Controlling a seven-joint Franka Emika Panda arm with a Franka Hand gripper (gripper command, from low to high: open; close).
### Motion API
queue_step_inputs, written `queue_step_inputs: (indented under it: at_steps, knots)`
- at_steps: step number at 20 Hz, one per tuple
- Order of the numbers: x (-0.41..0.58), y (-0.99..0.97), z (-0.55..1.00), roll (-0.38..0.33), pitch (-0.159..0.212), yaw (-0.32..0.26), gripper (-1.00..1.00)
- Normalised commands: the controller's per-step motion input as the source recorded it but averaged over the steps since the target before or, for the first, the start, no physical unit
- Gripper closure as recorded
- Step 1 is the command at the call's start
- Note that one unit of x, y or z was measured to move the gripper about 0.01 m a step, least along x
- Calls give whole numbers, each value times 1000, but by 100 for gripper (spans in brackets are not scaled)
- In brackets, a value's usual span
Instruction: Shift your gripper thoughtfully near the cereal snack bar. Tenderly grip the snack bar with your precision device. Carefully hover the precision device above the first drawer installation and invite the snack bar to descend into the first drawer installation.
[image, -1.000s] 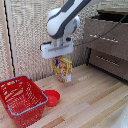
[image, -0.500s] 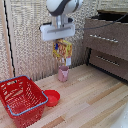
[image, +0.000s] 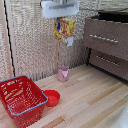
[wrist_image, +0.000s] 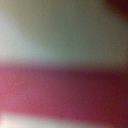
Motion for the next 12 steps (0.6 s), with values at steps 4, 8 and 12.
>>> queue_step_inputs:
  at_steps: [4,8,12]
  knots:
    - [-61,-592,984,-31,28,-1,100]
    - [-140,-664,981,-10,42,-1,100]
    - [-136,-781,973,0,47,0,100]
